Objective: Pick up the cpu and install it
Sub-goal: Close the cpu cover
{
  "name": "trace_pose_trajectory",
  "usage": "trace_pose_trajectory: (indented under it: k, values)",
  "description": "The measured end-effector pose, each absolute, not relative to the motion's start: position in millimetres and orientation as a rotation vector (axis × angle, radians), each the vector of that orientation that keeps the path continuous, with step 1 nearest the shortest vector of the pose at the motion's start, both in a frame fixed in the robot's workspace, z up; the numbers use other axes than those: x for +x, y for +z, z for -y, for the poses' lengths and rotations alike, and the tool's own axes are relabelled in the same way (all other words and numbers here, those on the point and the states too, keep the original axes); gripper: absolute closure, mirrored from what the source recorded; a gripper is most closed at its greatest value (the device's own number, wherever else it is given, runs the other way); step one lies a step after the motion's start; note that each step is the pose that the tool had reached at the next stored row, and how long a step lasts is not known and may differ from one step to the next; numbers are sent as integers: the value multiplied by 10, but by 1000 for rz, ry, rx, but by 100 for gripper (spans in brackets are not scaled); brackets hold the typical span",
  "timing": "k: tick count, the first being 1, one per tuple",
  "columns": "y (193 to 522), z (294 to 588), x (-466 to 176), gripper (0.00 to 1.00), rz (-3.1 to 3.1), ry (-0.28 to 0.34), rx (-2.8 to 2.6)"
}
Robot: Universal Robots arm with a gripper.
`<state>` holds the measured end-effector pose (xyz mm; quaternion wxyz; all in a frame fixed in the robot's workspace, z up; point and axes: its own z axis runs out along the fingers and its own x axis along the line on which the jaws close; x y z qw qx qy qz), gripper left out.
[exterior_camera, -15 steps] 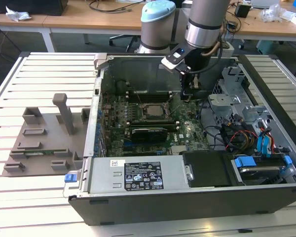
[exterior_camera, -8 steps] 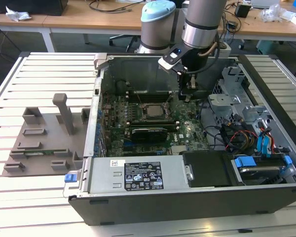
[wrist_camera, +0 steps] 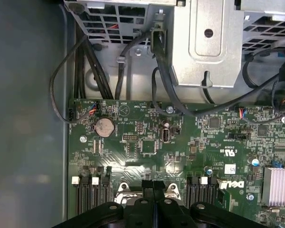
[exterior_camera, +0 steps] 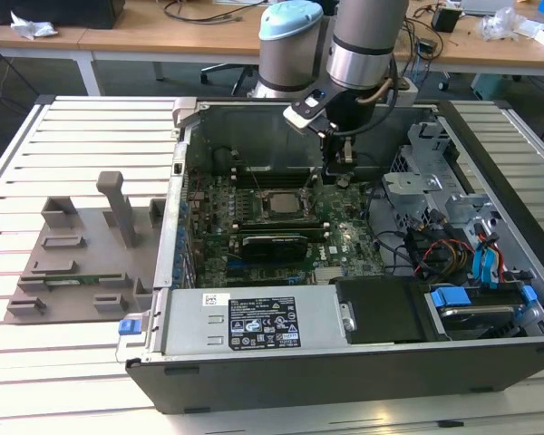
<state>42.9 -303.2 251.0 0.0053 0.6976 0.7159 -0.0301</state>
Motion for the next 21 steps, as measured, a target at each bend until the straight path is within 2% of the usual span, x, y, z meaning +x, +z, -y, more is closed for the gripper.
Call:
trace_pose_trajectory:
  k: [21]
  values:
    - [2493, 3033, 221, 89, -2241, -94, 2184]
